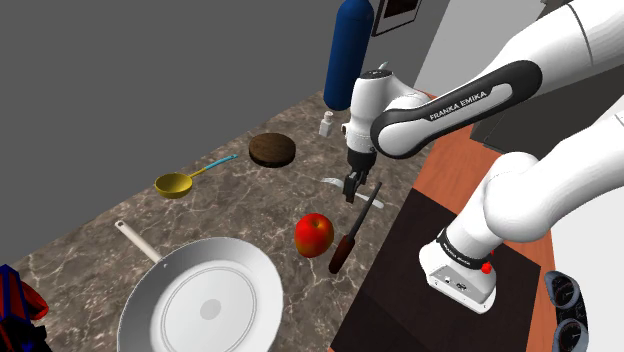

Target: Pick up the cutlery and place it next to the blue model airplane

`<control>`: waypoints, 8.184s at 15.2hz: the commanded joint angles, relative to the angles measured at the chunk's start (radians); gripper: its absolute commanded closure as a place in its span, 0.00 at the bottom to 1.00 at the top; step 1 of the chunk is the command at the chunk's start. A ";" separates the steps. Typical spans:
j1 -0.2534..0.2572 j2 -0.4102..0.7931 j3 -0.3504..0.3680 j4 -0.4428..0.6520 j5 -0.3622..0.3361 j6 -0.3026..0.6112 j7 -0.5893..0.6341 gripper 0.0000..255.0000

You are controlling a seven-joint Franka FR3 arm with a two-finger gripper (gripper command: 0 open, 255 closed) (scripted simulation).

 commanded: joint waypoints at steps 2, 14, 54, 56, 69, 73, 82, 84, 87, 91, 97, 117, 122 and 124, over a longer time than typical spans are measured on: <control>0.000 0.000 0.000 0.000 0.000 0.000 0.000 1.00; 0.001 -0.037 -0.004 0.017 -0.001 -0.054 0.000 1.00; -0.026 -0.241 -0.084 0.394 -0.057 -0.636 -0.041 1.00; -0.048 -0.243 -0.124 0.391 -0.089 -0.637 -0.089 1.00; -0.175 -0.139 -0.382 0.480 -0.271 -0.607 -0.402 1.00; -0.203 -0.069 -0.460 0.545 -0.305 -0.589 -0.499 1.00; -0.250 0.136 -0.620 0.739 -0.316 -0.555 -0.718 1.00; -0.251 0.138 -0.623 0.714 -0.316 -0.528 -0.716 1.00; -0.252 0.143 -0.627 0.678 -0.317 -0.487 -0.714 1.00; -0.254 0.153 -0.633 0.633 -0.318 -0.433 -0.711 1.00; -0.256 0.175 -0.642 0.572 -0.316 -0.351 -0.710 1.00; -0.256 0.317 -0.675 0.420 -0.277 -0.066 -0.730 1.00; -0.256 0.353 -0.678 0.402 -0.262 -0.015 -0.739 1.00; -0.256 0.354 -0.678 0.402 -0.262 -0.015 -0.739 1.00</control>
